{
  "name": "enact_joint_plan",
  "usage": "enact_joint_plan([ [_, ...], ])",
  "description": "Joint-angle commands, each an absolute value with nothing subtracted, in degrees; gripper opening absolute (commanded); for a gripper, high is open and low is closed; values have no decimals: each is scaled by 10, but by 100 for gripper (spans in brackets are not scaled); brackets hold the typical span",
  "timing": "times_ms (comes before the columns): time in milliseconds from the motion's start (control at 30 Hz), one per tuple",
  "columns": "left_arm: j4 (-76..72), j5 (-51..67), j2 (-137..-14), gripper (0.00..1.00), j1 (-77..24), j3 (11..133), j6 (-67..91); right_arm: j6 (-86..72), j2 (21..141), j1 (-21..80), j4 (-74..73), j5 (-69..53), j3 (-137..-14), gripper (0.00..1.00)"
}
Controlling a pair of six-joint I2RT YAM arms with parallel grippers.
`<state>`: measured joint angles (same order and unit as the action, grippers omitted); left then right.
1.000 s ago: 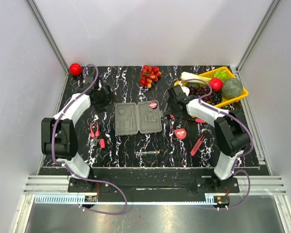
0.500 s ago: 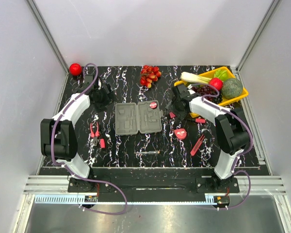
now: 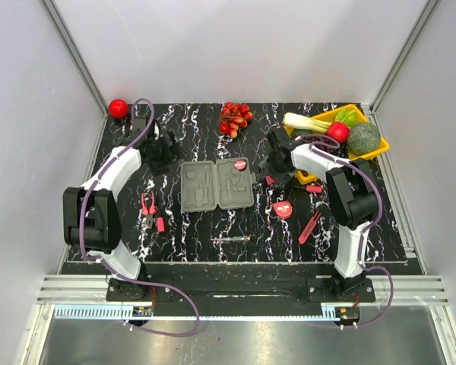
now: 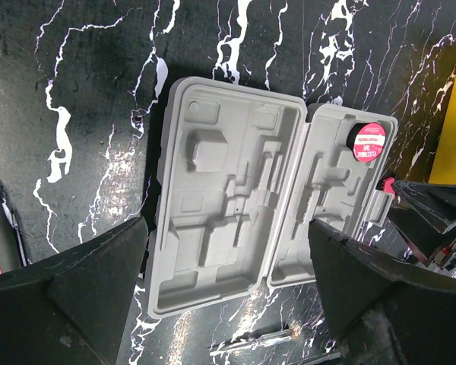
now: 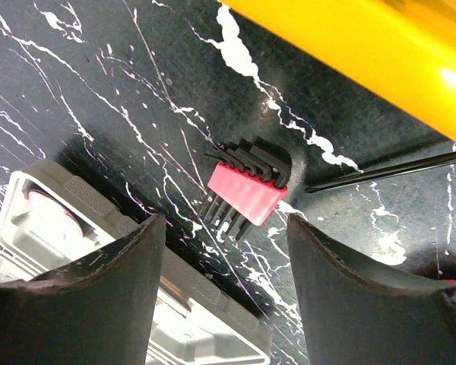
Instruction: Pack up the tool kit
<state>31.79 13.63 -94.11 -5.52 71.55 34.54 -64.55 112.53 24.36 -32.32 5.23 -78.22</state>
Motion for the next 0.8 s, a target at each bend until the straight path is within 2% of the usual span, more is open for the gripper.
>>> enact_joint_plan([
  [0,301,148,-913,91,-56,712,347,-672,1149,243,-387,68,-837,70],
  [167,291,151,-905,91,-56,700,350,-677,1179,243,-468,86,-889,70],
  [367,282,158,-903,91,-55,688,352,-689,1203,243,-487,103,-918,68],
  [533,278,161,-900,91,-55,683,350,-691,1236,243,-528,113,-971,63],
  [767,269,167,-902,91,-56,677,353,-722,1252,243,-550,124,-987,62],
])
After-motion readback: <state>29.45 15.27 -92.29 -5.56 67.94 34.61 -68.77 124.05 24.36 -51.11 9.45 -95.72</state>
